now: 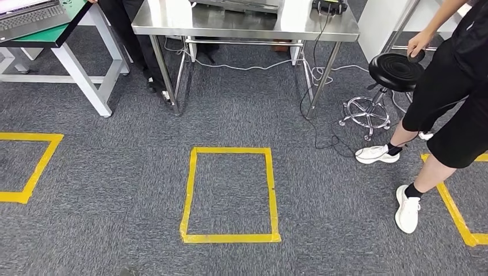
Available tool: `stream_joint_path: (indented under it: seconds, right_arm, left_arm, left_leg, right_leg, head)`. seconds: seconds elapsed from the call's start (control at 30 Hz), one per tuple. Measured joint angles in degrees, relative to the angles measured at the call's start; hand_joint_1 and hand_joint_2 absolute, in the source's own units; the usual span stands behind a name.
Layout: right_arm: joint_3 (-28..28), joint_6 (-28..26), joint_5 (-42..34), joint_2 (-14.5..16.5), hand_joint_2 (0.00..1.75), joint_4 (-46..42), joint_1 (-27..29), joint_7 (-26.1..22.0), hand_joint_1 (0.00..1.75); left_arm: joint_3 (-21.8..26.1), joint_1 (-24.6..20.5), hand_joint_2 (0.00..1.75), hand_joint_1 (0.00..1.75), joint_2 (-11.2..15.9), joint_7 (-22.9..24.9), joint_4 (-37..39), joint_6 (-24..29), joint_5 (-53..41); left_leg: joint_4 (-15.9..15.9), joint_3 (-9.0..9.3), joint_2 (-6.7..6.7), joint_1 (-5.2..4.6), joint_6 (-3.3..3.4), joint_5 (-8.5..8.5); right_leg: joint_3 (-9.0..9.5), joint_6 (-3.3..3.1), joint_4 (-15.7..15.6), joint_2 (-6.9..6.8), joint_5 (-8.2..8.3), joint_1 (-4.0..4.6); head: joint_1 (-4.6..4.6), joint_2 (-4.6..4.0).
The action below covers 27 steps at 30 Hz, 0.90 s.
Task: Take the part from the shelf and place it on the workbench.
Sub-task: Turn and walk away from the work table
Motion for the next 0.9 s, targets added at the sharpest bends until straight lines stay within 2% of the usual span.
stream_joint_path:
  seconds: [0.03,0.07,0.1,0.13,0.17,0.2,0.23,0.27,0.3,0.33,0.37,0.4,0.43,0.47,0.53,0.6,0.63,0.7,0.77,0.83,0.87,0.9]
  right_arm:
    - [0.0,-0.01,0.04,-0.02,0.0,-0.01,-0.14,0.02,0.0]
    - [0.0,-0.01,0.09,-0.03,0.0,-0.01,-0.26,0.03,0.0]
    - [0.0,-0.02,0.13,-0.04,0.0,-0.01,-0.35,0.04,0.0]
    - [0.0,-0.02,0.14,-0.05,0.0,0.0,-0.41,0.05,0.0]
    - [0.0,-0.01,0.14,-0.04,0.0,0.02,-0.41,0.09,0.0]
    - [0.0,-0.01,0.12,-0.03,0.0,0.04,-0.4,0.16,0.0]
    - [0.0,0.0,0.1,0.02,0.0,0.06,-0.37,0.24,0.0]
    - [0.0,0.0,0.08,0.1,0.0,0.09,-0.31,0.31,0.0]
    - [0.0,0.0,0.08,0.19,0.0,0.1,-0.25,0.36,0.0]
    - [0.0,0.0,0.08,0.25,0.0,0.11,-0.2,0.38,0.0]
    - [0.0,-0.01,0.08,0.3,0.0,0.13,-0.15,0.38,0.0]
    - [0.0,-0.01,0.08,0.3,0.0,0.13,-0.12,0.39,0.0]
    - [0.0,-0.01,0.09,0.3,0.0,0.14,-0.08,0.42,0.0]
    - [0.0,-0.01,0.1,0.32,0.0,0.14,-0.05,0.45,0.0]
    - [0.0,-0.01,0.14,0.43,0.0,0.14,-0.06,0.52,0.0]
    - [0.0,-0.01,0.21,0.59,0.0,0.14,-0.14,0.54,0.0]
    - [0.0,0.02,0.23,0.69,0.0,0.14,-0.17,0.54,0.0]
    - [0.0,0.05,0.24,0.76,0.0,0.14,-0.16,0.61,0.0]
    - [0.0,0.07,0.24,0.61,0.0,0.14,-0.07,0.69,0.0]
    - [0.0,0.07,0.28,0.42,0.0,0.15,-0.04,0.7,0.0]
    - [0.0,0.06,0.32,0.33,0.0,0.16,-0.01,0.71,0.0]
    - [0.0,0.05,0.36,0.25,0.0,0.16,0.04,0.71,0.0]
  left_arm:
    - [-0.01,-0.01,0.0,0.0,-0.01,0.02,0.0,0.0,0.0]
    - [-0.02,-0.02,0.0,0.0,-0.01,0.03,0.0,0.0,0.0]
    - [-0.03,-0.03,0.0,0.0,-0.02,0.02,0.0,-0.01,0.0]
    - [-0.03,-0.03,0.0,0.0,-0.03,0.02,0.0,-0.01,-0.02]
    - [-0.04,-0.02,0.0,0.0,-0.02,0.02,0.0,-0.02,-0.03]
    - [-0.06,0.01,0.0,0.0,-0.01,0.04,0.0,-0.02,-0.07]
    - [-0.09,0.04,0.0,0.0,0.02,0.1,0.0,-0.02,-0.12]
    - [-0.15,0.07,0.0,0.0,0.04,0.21,0.0,-0.02,-0.27]
    - [-0.24,0.09,0.0,0.0,0.05,0.36,0.0,-0.02,-0.46]
    - [-0.33,0.09,0.0,0.0,0.05,0.51,0.0,-0.01,-0.67]
    - [-0.41,0.1,0.0,0.0,0.05,0.63,0.0,0.0,-0.87]
    - [-0.46,0.11,0.0,0.0,0.05,0.71,0.0,0.03,-0.98]
    - [-0.5,0.1,0.0,0.0,0.05,0.75,0.0,0.07,-1.05]
    - [-0.54,0.07,0.0,0.0,0.05,0.77,0.0,0.11,-1.09]
    - [-0.66,-0.1,0.0,0.0,0.18,0.78,-0.05,0.19,-1.11]
    - [-0.74,-0.2,0.0,0.0,0.34,0.74,-0.11,0.26,-1.1]
    - [-0.74,-0.2,0.0,0.0,0.39,0.73,-0.13,0.3,-1.1]
    - [-0.75,-0.24,0.0,0.0,0.37,0.72,-0.13,0.35,-1.09]
    - [-0.76,-0.31,0.0,0.0,0.26,0.72,-0.13,0.4,-1.08]
    - [-0.76,-0.26,0.0,0.0,0.11,0.74,-0.12,0.46,-1.07]
    - [-0.76,-0.19,0.0,0.0,0.04,0.75,-0.11,0.48,-1.08]
    - [-0.76,-0.12,0.0,0.0,-0.05,0.77,-0.1,0.49,-1.09]
  left_leg:
    - [0.03,-0.41,0.01,-0.13,-0.25,0.57]
    - [-0.06,-0.61,0.05,-0.19,-0.54,1.17]
    - [-0.15,-0.73,0.1,-0.17,-0.87,1.76]
    - [-0.27,-0.79,0.14,-0.08,-1.26,2.36]
    - [-0.28,-0.94,0.1,0.1,-1.64,2.59]
    - [0.11,-1.24,0.02,0.27,-2.01,1.96]
    - [1.18,-1.64,-0.05,0.46,-2.35,0.35]
    - [3.21,-2.21,-0.11,0.68,-2.64,-2.13]
    - [6.11,-2.83,-0.13,0.86,-2.93,-4.84]
    - [9.47,-3.43,-0.13,1.0,-3.19,-6.81]
    - [12.35,-3.75,-0.14,1.06,-3.39,-7.5]
    - [13.98,-3.5,-0.13,1.08,-3.49,-6.88]
    - [13.7,-2.33,-0.13,1.09,-3.44,-5.37]
    - [11.53,-0.42,-0.15,1.07,-3.26,-4.32]
    - [5.34,3.82,-0.27,0.83,-2.42,-4.84]
    - [2.11,5.61,-0.33,0.27,-1.35,-6.27]
    - [1.72,5.69,-0.26,0.01,-0.82,-6.03]
    - [0.12,5.9,-0.06,0.2,0.15,-4.79]
    - [-1.59,5.79,0.29,0.61,0.9,-3.14]
    - [-1.91,4.82,0.7,0.64,0.98,-2.23]
    - [-1.9,4.3,0.97,0.7,0.71,-1.94]
    - [-1.86,3.86,1.32,0.82,0.42,-1.65]
  right_leg:
    - [3.28,-0.43,-5.11,0.01,-0.3,0.3]
    - [5.57,-0.9,-8.96,0.04,-0.93,0.58]
    - [6.82,-1.3,-11.39,0.08,-1.59,0.96]
    - [6.84,-1.59,-12.14,0.12,-1.6,1.17]
    - [6.34,-1.99,-11.83,0.11,-1.13,0.84]
    - [5.96,-2.54,-11.77,0.05,-0.73,0.62]
    - [5.55,-3.23,-11.8,-0.05,-0.24,0.33]
    - [5.09,-3.84,-11.81,-0.17,0.25,0.16]
    - [4.52,-4.27,-11.73,-0.27,0.66,0.43]
    - [3.87,-4.53,-11.55,-0.36,1.12,0.65]
    - [3.13,-4.58,-11.24,-0.41,1.52,0.86]
    - [2.42,-4.54,-10.77,-0.43,1.83,1.02]
    - [1.62,-4.45,-10.13,-0.42,2.06,1.12]
    - [0.86,-4.34,-9.43,-0.36,2.19,1.19]
    - [-0.29,-3.94,-8.51,-0.29,2.58,1.18]
    - [-0.7,-3.32,-8.39,-0.33,3.07,1.03]
    - [-0.77,-2.92,-8.54,-0.36,3.34,1.04]
    - [-1.18,-2.26,-8.42,-0.29,3.47,1.33]
    - [-3.13,-2.19,-5.2,-0.07,1.41,1.34]
    - [-6.39,-2.14,1.7,0.08,-2.23,0.6]
    - [-7.61,-1.8,4.7,0.08,-3.47,0.2]
    - [-7.91,-1.19,6.02,0.06,-3.9,-0.22]
  head:
    - [-0.02,0.0]
    - [-0.14,0.0]
    - [-0.25,0.0]
    - [-0.38,0.0]
    - [-0.49,0.0]
    - [-0.55,0.0]
    - [-0.62,0.0]
    - [-0.69,0.0]
    - [-0.75,0.0]
    - [-0.75,0.0]
    - [-0.75,0.0]
    - [-0.74,0.0]
    - [-0.74,0.0]
    - [-0.77,0.0]
    - [-0.73,0.0]
    - [-0.79,0.0]
    - [-0.87,0.0]
    - [-1.01,0.0]
    - [-0.75,0.0]
    - [-0.49,0.0]
    - [-0.42,0.0]
    - [-0.4,0.0]
